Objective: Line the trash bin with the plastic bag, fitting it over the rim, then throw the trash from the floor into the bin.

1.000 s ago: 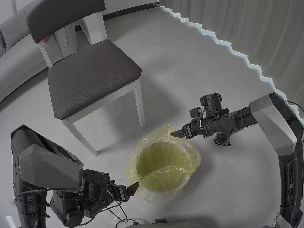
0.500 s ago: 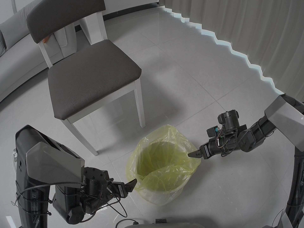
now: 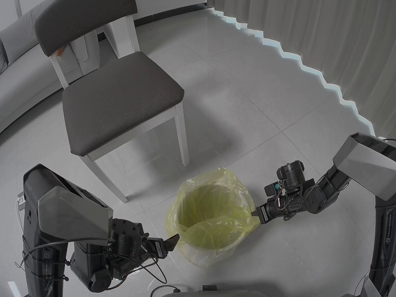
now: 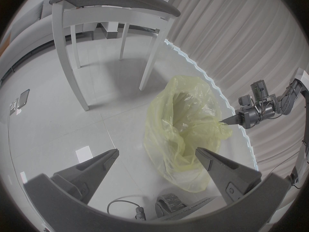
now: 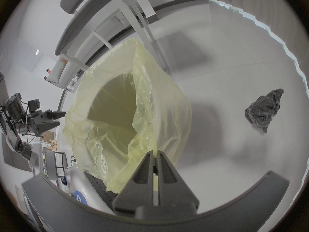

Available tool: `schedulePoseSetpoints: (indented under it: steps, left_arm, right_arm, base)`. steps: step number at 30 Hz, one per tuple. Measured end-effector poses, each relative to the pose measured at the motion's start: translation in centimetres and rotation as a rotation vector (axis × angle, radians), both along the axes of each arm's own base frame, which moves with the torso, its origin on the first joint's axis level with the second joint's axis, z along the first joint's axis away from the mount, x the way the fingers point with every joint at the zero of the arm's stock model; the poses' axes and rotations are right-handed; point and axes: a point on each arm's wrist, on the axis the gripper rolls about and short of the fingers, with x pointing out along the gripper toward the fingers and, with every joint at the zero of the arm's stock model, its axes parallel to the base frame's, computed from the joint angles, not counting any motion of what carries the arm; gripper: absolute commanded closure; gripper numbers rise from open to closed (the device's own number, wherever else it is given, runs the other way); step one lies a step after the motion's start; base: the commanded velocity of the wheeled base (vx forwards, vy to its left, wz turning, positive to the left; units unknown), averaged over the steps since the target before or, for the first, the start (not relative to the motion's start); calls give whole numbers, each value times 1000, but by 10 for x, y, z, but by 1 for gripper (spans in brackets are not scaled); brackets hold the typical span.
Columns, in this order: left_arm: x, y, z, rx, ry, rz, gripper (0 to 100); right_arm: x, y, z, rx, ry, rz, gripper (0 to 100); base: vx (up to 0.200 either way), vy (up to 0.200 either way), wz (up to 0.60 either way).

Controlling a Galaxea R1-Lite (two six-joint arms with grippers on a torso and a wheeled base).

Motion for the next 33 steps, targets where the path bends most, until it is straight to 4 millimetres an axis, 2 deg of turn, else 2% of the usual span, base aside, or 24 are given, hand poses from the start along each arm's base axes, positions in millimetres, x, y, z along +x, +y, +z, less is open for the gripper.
schedulePoseSetpoints:
  steps: [10,15,22,28,33]
  left_arm:
    - [0,3,-11,27,30,5,0]
    - [8,9,-23,69,38,15,0]
    - [18,14,-31,72,38,39,0]
    - [20,14,-27,61,24,42,0]
    - [22,15,-11,16,-12,17,0]
  right_arm:
    - [-8,-14,-14,-28,49,-21,100]
    - [-2,-12,-22,-26,27,-23,100]
    - [4,-8,-29,-26,25,-17,100]
    - [1,-9,-32,-32,36,-17,100]
    - [-3,-12,-31,-39,41,-15,100]
  base:
    - [0,0,0]
    - [0,0,0]
    - [0,0,0]
    - [0,0,0]
    - [0,0,0]
